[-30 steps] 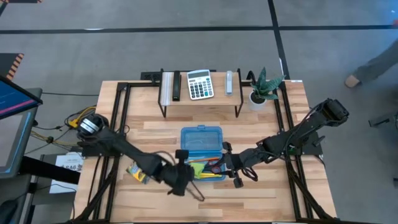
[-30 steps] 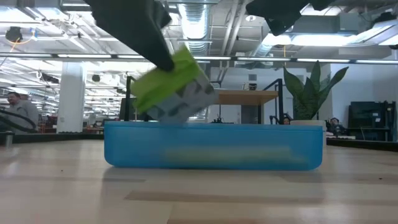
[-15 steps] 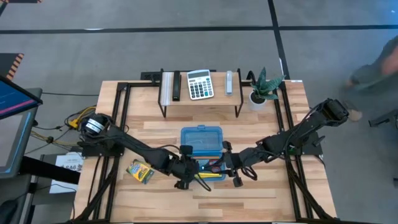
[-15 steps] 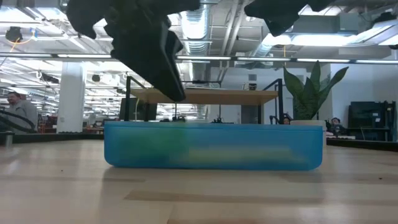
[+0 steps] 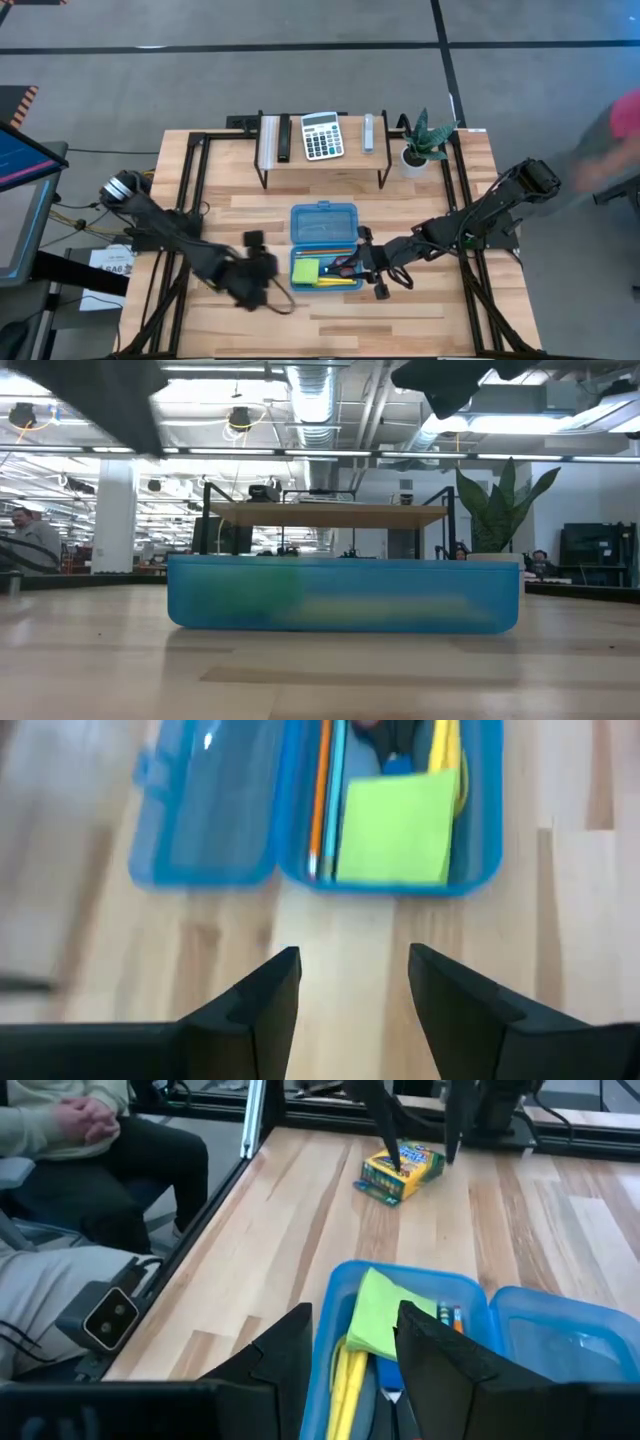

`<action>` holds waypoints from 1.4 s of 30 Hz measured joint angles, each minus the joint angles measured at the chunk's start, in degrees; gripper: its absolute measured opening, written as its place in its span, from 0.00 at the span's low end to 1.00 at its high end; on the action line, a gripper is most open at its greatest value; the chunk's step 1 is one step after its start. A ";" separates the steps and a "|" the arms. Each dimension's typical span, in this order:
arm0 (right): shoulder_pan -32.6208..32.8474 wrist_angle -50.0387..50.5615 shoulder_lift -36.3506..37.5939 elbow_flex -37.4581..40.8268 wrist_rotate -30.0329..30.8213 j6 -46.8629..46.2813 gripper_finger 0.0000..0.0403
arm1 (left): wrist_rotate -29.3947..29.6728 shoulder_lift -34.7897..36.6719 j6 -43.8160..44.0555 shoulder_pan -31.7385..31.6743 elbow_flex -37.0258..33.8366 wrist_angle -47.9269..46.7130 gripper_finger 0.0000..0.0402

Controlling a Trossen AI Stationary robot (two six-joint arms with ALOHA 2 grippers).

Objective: Pack school essentials
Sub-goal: Put the crayon box into the blue supply box

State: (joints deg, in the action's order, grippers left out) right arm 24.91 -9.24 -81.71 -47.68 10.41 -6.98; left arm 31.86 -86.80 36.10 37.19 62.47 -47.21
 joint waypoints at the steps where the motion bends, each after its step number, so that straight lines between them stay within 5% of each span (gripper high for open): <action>1: 0.00 0.06 0.00 0.00 0.00 0.03 0.41 | -0.09 1.82 3.04 1.10 -2.11 0.40 0.44; 8: -0.70 -0.87 0.00 0.00 0.00 1.00 0.41 | -4.44 12.24 19.97 6.96 -11.46 -2.14 0.42; 16: -1.77 -2.87 0.00 0.00 0.00 1.03 0.41 | -9.74 13.01 39.22 10.53 -12.21 -20.17 0.42; 20: -1.70 -2.93 0.00 0.00 0.00 1.02 0.41 | -17.72 12.06 45.99 10.57 -12.20 -27.62 0.42; 26: -1.70 -2.96 0.00 0.00 0.00 1.10 0.41 | -23.89 7.92 48.38 8.73 -12.67 -31.31 0.42; 42: -1.70 -3.03 -0.02 -0.01 -0.02 1.42 0.41 | -31.61 2.37 46.49 6.27 -22.82 -16.03 0.41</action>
State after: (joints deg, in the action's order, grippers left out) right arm 23.20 -12.27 -81.73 -47.69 10.39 -5.56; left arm 0.25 -84.42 82.59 43.46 39.66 -63.25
